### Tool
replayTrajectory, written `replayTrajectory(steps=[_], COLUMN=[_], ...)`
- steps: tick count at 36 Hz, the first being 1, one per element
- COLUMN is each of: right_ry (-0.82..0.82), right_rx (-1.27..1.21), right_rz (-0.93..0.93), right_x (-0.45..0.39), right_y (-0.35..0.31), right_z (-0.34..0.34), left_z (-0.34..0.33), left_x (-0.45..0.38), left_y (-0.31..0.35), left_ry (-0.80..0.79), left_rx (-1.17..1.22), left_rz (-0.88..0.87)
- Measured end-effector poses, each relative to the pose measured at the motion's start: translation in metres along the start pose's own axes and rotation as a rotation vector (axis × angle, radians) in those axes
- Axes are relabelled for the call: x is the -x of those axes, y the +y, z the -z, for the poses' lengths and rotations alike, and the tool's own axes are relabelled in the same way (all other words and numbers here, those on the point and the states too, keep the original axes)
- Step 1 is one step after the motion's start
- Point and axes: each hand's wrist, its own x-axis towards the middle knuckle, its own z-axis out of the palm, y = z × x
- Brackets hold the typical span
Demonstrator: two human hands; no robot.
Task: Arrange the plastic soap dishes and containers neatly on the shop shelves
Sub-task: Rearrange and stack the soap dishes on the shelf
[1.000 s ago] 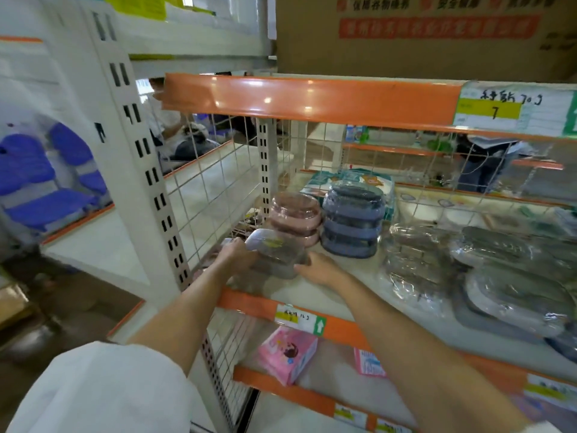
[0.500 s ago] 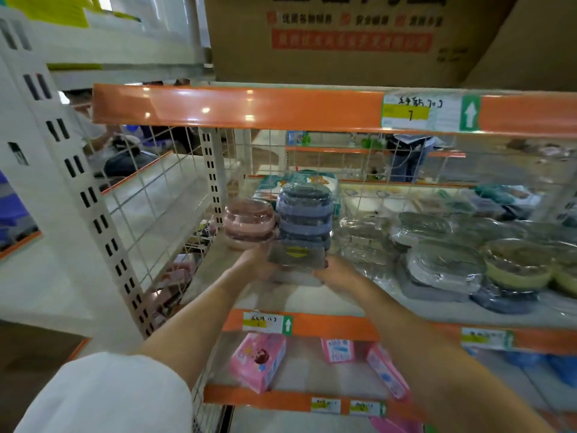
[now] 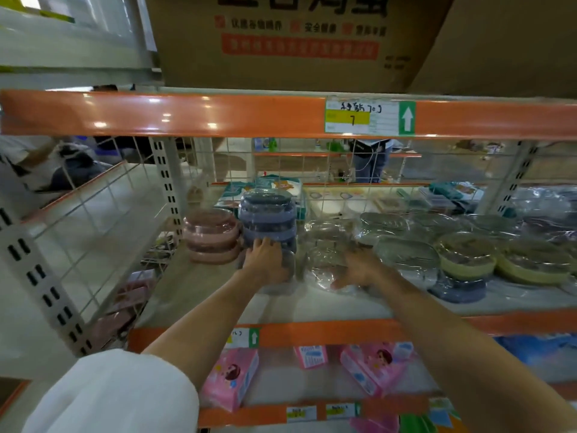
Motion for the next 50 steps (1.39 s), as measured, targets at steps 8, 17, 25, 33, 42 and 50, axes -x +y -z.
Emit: replayTrajectory(steps=[8,17,25,33,42,50], right_ry=[-0.061,0.162,0.271,0.279,0.292,0.292], right_rx=[0.044,0.016,0.023,-0.073,-0.192,-0.157], right_rz=[-0.017,0.041,0.024,0.088,0.092,0.106], right_x=[-0.014,-0.017,-0.044,-0.078,-0.106,-0.108], right_y=[-0.002,-0.010,0.014,0.030,0.039,0.051], right_z=[-0.007,0.030,0.071,0.070,0.057,0.053], left_z=[-0.001,0.005,-0.005,-0.022,-0.030,-0.032], left_x=[-0.004,-0.012,-0.026,-0.043,-0.052,-0.057], left_y=[0.009,0.000,0.022,0.029,0.037,0.057], left_ry=[-0.013,-0.007,0.028,-0.008,-0.008,0.002], left_rx=[-0.058,-0.038,-0.035,-0.099,-0.146,-0.140], left_rz=[0.043,0.152,0.101,0.135,0.142,0.155])
